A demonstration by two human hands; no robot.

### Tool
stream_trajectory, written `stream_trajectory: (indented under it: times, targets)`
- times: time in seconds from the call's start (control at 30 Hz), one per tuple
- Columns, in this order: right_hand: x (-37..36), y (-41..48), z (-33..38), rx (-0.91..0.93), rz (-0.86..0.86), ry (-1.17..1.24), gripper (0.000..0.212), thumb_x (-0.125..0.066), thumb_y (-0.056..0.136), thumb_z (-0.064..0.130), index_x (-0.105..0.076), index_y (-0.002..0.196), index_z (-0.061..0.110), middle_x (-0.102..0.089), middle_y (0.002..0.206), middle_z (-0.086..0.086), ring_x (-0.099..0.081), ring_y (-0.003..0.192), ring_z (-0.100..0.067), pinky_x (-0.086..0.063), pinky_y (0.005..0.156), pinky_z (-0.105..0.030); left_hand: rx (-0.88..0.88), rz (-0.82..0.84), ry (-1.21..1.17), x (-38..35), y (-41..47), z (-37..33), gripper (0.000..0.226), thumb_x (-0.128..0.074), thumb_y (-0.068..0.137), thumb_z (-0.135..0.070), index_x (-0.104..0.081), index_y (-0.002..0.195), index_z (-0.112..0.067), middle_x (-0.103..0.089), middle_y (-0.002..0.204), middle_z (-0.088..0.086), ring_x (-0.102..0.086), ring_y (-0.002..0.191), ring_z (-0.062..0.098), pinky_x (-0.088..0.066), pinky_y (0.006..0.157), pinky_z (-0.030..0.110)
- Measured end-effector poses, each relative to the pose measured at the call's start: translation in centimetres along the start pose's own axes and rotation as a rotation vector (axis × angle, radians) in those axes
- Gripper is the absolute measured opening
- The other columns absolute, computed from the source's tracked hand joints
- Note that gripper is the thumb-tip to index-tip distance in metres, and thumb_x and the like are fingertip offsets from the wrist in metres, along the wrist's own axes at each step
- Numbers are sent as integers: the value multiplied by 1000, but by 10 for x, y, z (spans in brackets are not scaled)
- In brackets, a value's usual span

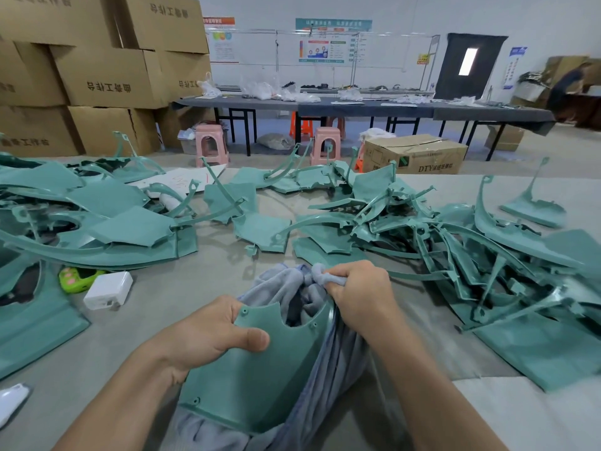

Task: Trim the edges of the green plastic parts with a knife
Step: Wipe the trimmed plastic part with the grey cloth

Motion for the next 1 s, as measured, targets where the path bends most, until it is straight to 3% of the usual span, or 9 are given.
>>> stream_trajectory:
  times: [0.1, 0.23, 0.37, 0.43, 0.5, 0.57, 0.63, 0.83, 1.0]
  targets:
    - [1, -10, 2, 33, 104, -18, 20, -68, 91, 37, -78, 86, 20, -56, 66, -13, -42, 59, -13, -42, 55, -35, 34, -16, -4, 1, 1, 5, 59, -92, 59, -35, -75, 98, 8, -73, 101, 30, -74, 81, 34, -59, 73, 35]
    - [5, -33, 19, 96, 239, 14, 4, -75, 82, 43, -78, 85, 44, -73, 74, 9, -63, 72, -10, -51, 62, -26, 64, -26, -9, 4, 2, 9, 38, -81, 70, -21, -76, 95, 8, -73, 99, 31, -73, 79, 33, -59, 73, 35]
    - [4, -37, 29, 121, 324, 41, 18, -82, 77, 34, -80, 89, 47, -75, 77, 22, -65, 78, 6, -45, 57, -8, 68, -10, -15, 5, 2, 11, 37, -80, 72, -20, -76, 96, 8, -72, 99, 32, -73, 79, 34, -58, 73, 35]
    - [5, -32, 25, 127, 278, 79, 14, -83, 78, 28, -83, 88, 38, -75, 75, 17, -67, 74, -1, -45, 54, -11, 66, 3, -16, 5, 3, 11, 45, -83, 69, -24, -75, 98, 9, -72, 103, 32, -73, 82, 35, -58, 76, 36]
    - [9, -25, 17, 98, 171, 93, 4, -79, 82, 33, -82, 84, 33, -74, 75, 1, -61, 60, -11, -51, 60, -29, 66, 19, -6, 5, 4, 11, 51, -85, 66, -28, -75, 99, 9, -72, 104, 32, -73, 83, 34, -58, 77, 36]
    - [11, -15, 6, 39, 74, 98, 8, -74, 86, 39, -81, 83, 35, -72, 72, -11, -54, 56, -13, -52, 58, -38, 64, 27, 5, 5, 4, 11, 50, -86, 66, -30, -76, 97, 8, -73, 103, 30, -73, 83, 33, -57, 76, 35]
    - [10, -6, 2, 11, 8, 99, 13, -72, 89, 40, -80, 83, 32, -71, 69, -12, -62, 59, -24, -55, 58, -43, 59, 30, 4, 5, 4, 11, 52, -88, 66, -33, -76, 97, 7, -73, 103, 30, -73, 83, 34, -56, 76, 35]
    - [1, -2, 8, 9, 16, -42, 24, -65, 91, 39, -78, 74, 27, -59, 56, -10, -49, 60, -31, -49, 56, -41, 50, 50, -14, 4, 5, 14, 56, -92, 65, -38, -76, 98, 5, -73, 103, 28, -74, 84, 32, -57, 77, 35]
    - [9, -33, 18, 23, 166, -27, 26, -74, 82, 33, -72, 81, 58, -73, 74, 6, -65, 73, -16, -52, 64, -31, 51, 20, 6, 7, 7, 16, 46, -86, 67, -33, -78, 95, 2, -75, 101, 25, -74, 83, 31, -57, 77, 35]
Point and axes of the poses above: each hand's wrist, its own y-axis towards the middle knuckle, its own x-axis out of the back of the hand, z = x × y, the point moved 8 cm from there along y, towards the middle knuckle
